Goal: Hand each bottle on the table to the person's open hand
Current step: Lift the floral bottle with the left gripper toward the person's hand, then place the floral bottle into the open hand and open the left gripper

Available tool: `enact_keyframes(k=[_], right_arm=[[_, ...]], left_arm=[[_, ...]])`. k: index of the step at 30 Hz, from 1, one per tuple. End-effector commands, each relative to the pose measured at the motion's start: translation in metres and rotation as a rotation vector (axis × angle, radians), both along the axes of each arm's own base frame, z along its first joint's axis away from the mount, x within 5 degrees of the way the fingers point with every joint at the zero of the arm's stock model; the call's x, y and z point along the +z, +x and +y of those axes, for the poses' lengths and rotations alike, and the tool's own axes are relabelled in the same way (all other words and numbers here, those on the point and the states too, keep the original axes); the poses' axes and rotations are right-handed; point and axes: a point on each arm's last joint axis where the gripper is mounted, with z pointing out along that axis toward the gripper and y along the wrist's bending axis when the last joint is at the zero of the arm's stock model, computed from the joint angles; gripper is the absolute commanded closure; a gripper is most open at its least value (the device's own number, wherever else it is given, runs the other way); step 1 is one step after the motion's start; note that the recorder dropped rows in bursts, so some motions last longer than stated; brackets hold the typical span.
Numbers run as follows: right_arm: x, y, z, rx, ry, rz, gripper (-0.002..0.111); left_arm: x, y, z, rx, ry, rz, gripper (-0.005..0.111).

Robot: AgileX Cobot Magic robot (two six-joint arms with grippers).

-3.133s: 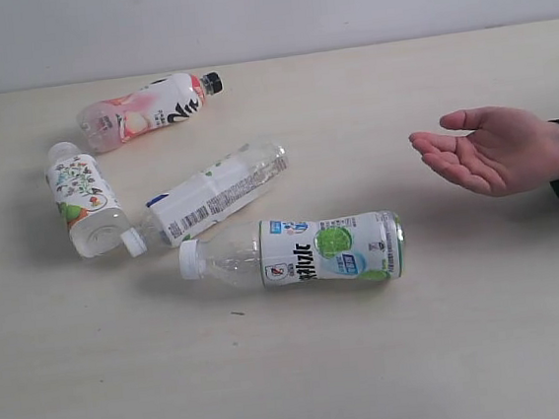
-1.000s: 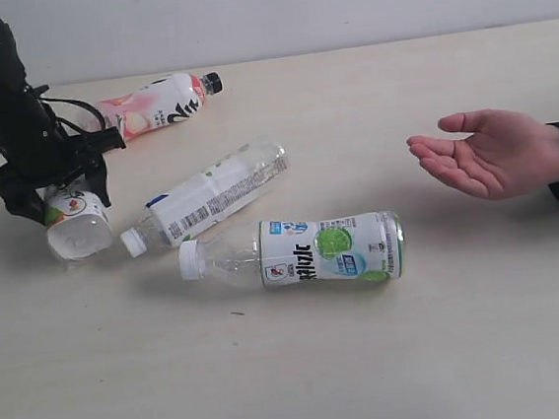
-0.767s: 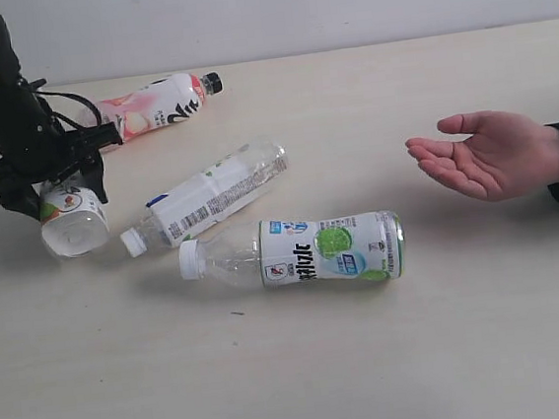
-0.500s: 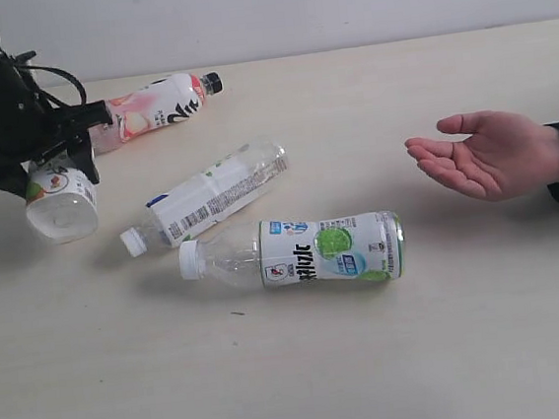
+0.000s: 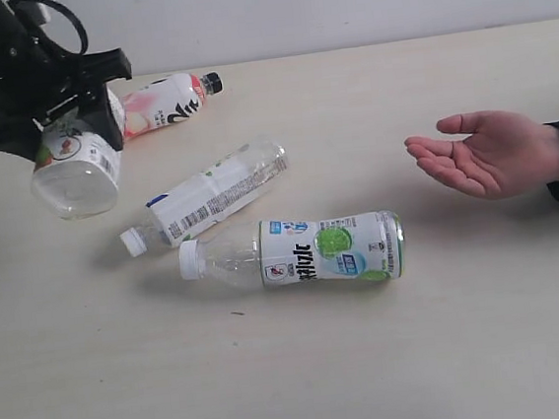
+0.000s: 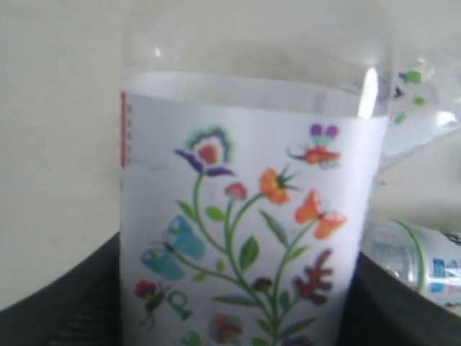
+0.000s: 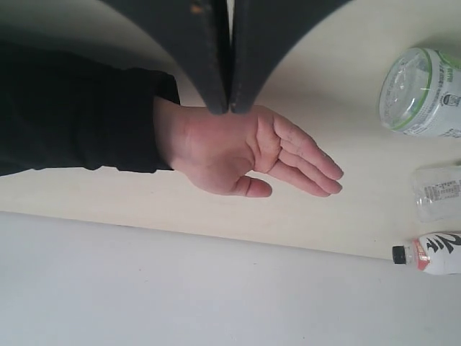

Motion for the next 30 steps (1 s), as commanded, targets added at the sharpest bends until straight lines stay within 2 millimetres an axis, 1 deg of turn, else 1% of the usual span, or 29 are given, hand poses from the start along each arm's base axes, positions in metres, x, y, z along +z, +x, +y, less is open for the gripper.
enact_keyframes(k=[1, 2, 6, 7, 8, 10, 12, 13, 14, 15, 17, 18, 23, 25, 30], right_arm=[[0.000, 0.000, 0.000, -0.004, 0.000, -0.015, 0.108], [0.000, 0.000, 0.000, -0.004, 0.000, -0.015, 0.108], [0.000, 0.000, 0.000, -0.004, 0.000, -0.015, 0.108], [0.000, 0.000, 0.000, -0.004, 0.000, -0.015, 0.108], [0.000, 0.000, 0.000, -0.004, 0.000, -0.015, 0.108], [0.000, 0.000, 0.000, -0.004, 0.000, -0.015, 0.108], [0.000, 0.000, 0.000, -0.004, 0.000, -0.015, 0.108], [0.000, 0.000, 0.000, -0.004, 0.000, -0.015, 0.108], [0.000, 0.000, 0.000, -0.004, 0.000, -0.015, 0.108], [0.000, 0.000, 0.000, -0.004, 0.000, -0.015, 0.108], [0.000, 0.000, 0.000, -0.004, 0.000, -0.015, 0.108], [0.000, 0.000, 0.000, -0.004, 0.000, -0.015, 0.108], [0.000, 0.000, 0.000, -0.004, 0.000, -0.015, 0.108], [0.000, 0.000, 0.000, -0.004, 0.000, -0.015, 0.108], [0.000, 0.000, 0.000, -0.004, 0.000, -0.015, 0.108]], left_arm=[[0.023, -0.025, -0.057, -0.076, -0.038, -0.005, 0.107], [0.032, -0.035, -0.083, -0.124, -0.062, -0.039, 0.107], [0.049, -0.056, -0.126, -0.158, -0.137, -0.108, 0.107], [0.056, -0.066, -0.145, -0.160, -0.187, -0.124, 0.107], [0.062, -0.077, -0.166, -0.199, -0.260, -0.129, 0.107], [0.066, -0.086, -0.189, -0.228, -0.347, -0.140, 0.107], [0.066, -0.093, -0.221, -0.228, -0.485, -0.167, 0.107], [0.065, -0.093, -0.228, -0.227, -0.517, -0.172, 0.107], [0.060, -0.091, -0.241, -0.211, -0.578, -0.180, 0.107], [0.054, -0.088, -0.250, -0.205, -0.599, -0.191, 0.107], [0.041, -0.082, -0.262, -0.182, -0.630, -0.222, 0.107], [0.031, -0.078, -0.267, -0.162, -0.637, -0.224, 0.107], [-0.008, -0.065, -0.281, -0.082, -0.660, -0.208, 0.107], [-0.017, -0.062, -0.285, -0.040, -0.686, -0.189, 0.107], [-0.036, -0.056, -0.291, -0.020, -0.690, -0.205, 0.107]])
